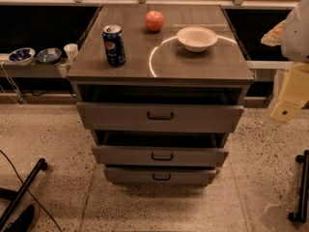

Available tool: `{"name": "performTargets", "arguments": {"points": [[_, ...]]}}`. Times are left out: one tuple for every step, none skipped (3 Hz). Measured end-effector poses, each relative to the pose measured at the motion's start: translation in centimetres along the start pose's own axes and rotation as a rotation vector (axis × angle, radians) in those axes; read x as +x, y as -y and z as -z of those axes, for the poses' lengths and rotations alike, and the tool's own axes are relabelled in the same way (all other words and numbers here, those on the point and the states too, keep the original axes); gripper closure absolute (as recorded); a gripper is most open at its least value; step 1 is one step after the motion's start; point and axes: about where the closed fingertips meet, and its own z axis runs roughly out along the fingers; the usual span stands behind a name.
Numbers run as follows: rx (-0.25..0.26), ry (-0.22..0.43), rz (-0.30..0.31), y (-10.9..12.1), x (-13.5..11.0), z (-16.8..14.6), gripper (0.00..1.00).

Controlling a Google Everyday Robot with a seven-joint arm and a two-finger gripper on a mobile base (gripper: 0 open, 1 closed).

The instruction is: Open middle drawer

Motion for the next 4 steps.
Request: {"name": "performTargets", "arguments": {"points": [[0.000,0.000,0.000,0.0,0.0,0.0,0.00],[-0.018,-0.023,-0.014,0.3,0.7,-1.4,0.00],[-0.012,-0.041,0.025,-0.7,1.5,-4.8,0.00],[0.017,-0.020,0.076,-3.5,2.8,-8.6,0.00]]}}
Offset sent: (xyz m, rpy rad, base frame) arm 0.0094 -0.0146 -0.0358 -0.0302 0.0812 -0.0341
